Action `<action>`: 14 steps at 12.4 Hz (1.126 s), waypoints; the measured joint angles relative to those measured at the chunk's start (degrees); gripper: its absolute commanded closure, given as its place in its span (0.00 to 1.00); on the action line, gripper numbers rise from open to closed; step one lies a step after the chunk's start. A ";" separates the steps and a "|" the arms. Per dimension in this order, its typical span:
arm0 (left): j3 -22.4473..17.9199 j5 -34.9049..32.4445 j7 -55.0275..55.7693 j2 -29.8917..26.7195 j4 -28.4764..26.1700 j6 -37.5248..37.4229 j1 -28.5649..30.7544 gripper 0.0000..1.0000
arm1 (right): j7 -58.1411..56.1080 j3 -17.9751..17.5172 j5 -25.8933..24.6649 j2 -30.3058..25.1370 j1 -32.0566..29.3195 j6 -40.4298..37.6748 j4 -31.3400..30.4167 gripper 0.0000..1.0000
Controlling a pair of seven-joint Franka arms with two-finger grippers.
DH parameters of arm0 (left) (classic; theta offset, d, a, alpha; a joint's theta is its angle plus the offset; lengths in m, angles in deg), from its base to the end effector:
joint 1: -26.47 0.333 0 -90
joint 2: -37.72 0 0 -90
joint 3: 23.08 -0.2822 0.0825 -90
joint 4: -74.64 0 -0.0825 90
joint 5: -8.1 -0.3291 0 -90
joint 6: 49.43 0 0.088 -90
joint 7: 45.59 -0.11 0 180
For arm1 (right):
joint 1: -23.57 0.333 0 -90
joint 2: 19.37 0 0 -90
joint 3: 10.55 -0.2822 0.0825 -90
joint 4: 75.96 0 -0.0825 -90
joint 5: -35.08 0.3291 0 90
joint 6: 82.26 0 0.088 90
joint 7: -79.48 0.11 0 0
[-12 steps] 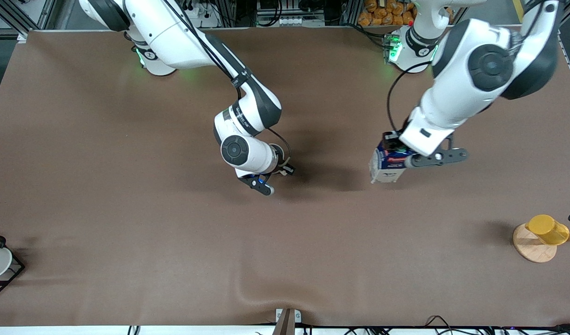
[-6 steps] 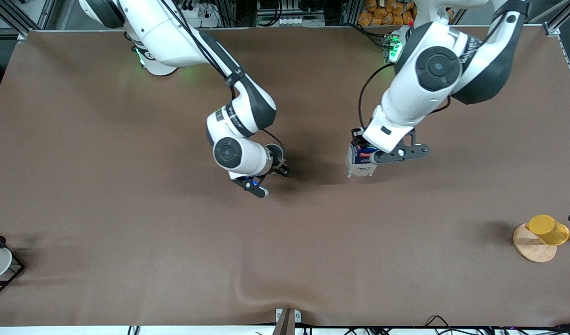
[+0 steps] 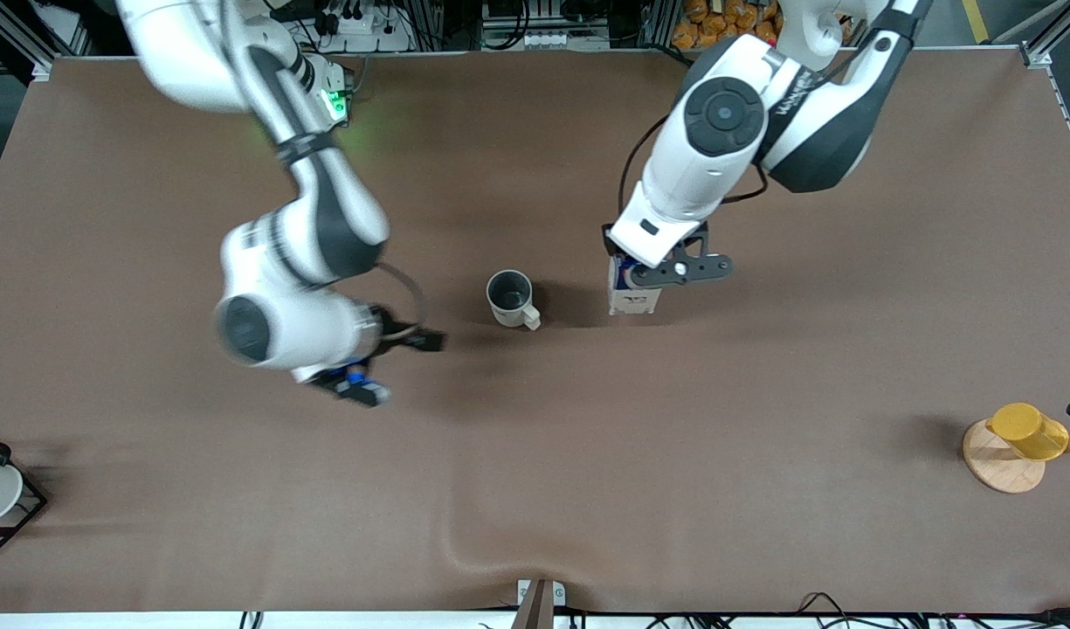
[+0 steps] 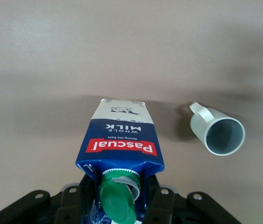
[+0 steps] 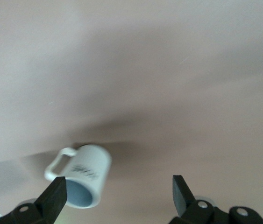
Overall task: Place milk next to cup
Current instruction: 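Set the mug down with the right gripper and withdraw it, then lower the milk carton beside the mug with the left gripper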
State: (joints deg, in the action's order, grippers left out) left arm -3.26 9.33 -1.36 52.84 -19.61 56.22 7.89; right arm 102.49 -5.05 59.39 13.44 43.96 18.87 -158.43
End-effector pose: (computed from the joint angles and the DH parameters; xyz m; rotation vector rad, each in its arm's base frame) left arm 0.4557 -0.3427 0.4454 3.0823 0.1804 -0.1692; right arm 0.5835 0.2039 0.3380 -2.8216 0.3790 0.4922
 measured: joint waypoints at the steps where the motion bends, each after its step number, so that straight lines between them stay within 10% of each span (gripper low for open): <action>1: -0.01 0.00 0.96 0.29 0.02 0.22 -0.78 0.55 | -5.15 0.02 -1.35 -0.57 -3.51 -0.95 -0.56 0.00; 14: -0.08 -0.15 14.81 12.25 0.96 12.10 -16.95 0.55 | -24.87 -0.27 -21.62 -31.09 -11.21 -3.74 -17.94 0.00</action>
State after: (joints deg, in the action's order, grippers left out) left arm -3.34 9.18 13.45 65.09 -18.65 68.32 -9.05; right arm 77.62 -5.32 37.77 -17.65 32.75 15.12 -176.36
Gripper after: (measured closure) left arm 0.546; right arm 0.000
